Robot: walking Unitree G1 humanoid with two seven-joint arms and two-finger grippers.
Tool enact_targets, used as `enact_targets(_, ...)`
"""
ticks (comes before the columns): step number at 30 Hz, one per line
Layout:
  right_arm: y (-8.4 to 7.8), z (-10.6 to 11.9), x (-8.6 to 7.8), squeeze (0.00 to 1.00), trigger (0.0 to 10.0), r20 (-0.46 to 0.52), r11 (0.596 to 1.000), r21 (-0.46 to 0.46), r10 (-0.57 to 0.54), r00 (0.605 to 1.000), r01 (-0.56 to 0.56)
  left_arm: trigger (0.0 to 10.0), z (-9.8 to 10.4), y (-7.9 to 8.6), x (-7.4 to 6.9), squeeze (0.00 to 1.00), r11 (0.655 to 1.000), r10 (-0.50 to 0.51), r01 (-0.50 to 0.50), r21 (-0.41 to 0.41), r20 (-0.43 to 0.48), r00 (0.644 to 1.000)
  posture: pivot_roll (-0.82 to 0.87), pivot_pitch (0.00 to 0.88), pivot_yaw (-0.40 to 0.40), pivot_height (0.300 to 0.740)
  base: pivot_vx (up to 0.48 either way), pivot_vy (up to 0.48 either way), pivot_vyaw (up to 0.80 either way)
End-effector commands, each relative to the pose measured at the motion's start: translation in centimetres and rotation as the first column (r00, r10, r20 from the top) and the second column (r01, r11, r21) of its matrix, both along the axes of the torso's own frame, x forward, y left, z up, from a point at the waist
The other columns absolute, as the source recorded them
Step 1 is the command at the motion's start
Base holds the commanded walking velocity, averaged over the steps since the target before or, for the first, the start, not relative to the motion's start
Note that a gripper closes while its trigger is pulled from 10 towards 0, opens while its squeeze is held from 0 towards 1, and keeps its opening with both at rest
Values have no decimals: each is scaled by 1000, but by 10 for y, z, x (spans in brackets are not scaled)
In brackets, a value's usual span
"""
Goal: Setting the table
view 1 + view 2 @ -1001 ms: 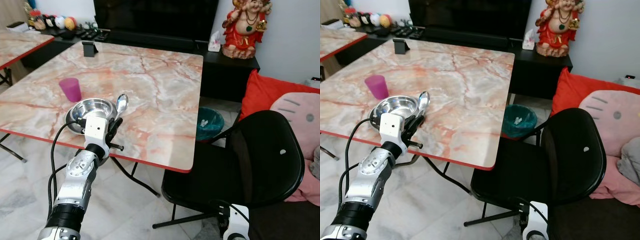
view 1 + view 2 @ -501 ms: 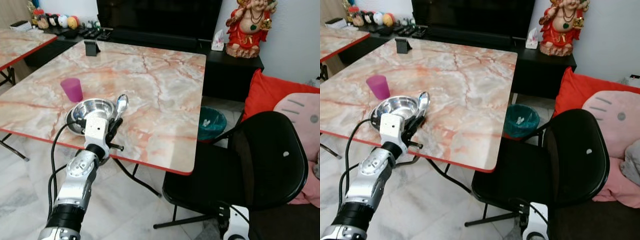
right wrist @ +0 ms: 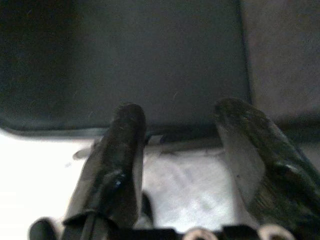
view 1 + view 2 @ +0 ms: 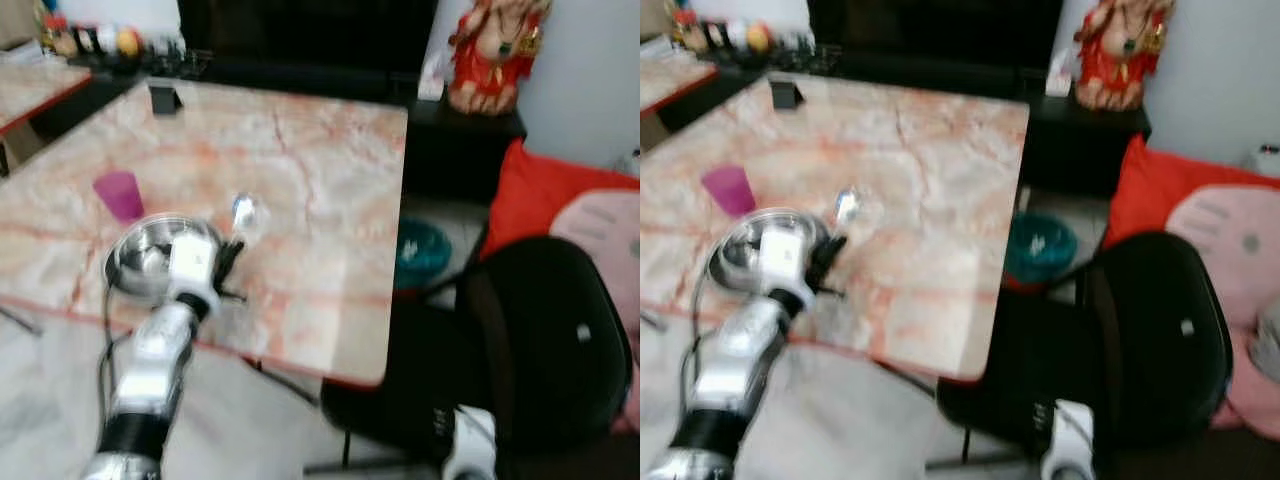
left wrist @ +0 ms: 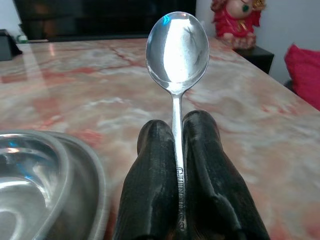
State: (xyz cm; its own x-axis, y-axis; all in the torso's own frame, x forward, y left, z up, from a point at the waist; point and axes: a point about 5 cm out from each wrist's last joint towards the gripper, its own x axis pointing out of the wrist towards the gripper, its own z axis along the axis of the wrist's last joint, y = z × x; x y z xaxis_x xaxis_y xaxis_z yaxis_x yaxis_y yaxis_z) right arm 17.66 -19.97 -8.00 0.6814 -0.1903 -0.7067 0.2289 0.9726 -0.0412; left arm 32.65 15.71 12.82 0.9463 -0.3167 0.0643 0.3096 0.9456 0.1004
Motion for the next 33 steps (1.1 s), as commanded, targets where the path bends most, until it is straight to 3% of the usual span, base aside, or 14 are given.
enact_targets(1, 8, 2, 8, 0, 10000, 21, 1000, 18, 10, 1000, -10, 10000, 5, 13, 0, 0, 999, 23, -23, 22, 14, 1000, 35, 0, -43, 740, 0, 0, 0)
enact_targets(17, 9, 6, 14, 0, 10000, 50, 1000, 12, 13, 999, -14, 10000, -12, 5, -2, 0, 993, -54, 64, 95, -103, 993, 37, 0, -43, 740, 0, 0, 0)
enact_targets(28, 11, 7, 14, 0, 10000, 69, 1000, 5, 12, 998, -13, 10000, -14, 1, 20, 0, 986, -12, 41, 164, -178, 984, 39, 0, -42, 740, 0, 0, 0)
enact_targets(33, 13, 8, 15, 0, 10000, 77, 1000, 6, 10, 997, -10, 10000, -16, -3, 23, 0, 985, -13, 44, 164, -188, 982, 32, 0, -39, 740, 0, 0, 0)
